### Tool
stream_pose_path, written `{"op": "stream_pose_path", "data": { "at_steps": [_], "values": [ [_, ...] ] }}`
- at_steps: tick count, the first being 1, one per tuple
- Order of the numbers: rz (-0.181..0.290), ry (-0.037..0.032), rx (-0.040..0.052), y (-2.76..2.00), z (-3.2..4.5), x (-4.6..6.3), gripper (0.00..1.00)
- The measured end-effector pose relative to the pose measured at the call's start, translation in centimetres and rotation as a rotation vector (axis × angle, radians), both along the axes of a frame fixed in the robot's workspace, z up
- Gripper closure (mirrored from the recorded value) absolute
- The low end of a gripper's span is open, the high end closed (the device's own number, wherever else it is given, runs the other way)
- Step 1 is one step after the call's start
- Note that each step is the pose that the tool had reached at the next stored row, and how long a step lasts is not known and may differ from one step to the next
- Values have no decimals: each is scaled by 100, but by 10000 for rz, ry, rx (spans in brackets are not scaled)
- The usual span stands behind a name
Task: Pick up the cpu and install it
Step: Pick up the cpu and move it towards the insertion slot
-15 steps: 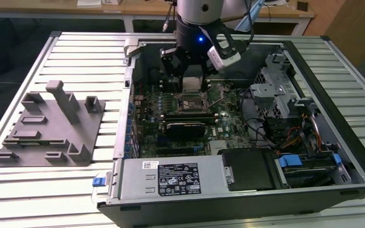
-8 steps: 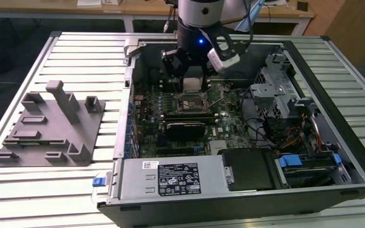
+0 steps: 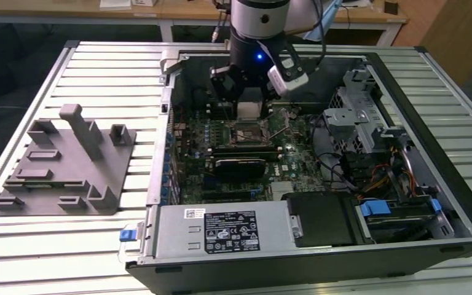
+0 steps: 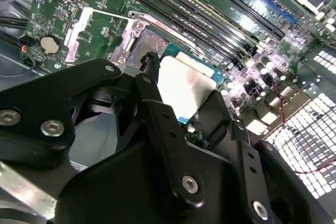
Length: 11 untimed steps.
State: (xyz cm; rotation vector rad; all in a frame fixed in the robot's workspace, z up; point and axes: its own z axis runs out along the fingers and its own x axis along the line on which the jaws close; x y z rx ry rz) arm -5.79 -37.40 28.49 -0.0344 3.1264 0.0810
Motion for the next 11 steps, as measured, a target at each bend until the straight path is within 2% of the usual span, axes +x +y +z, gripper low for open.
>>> {"op": "stream_pose_path", "data": {
  "at_steps": [11],
  "values": [
    [-54, 0, 0, 29, -92, 73, 46]
  ]
}}
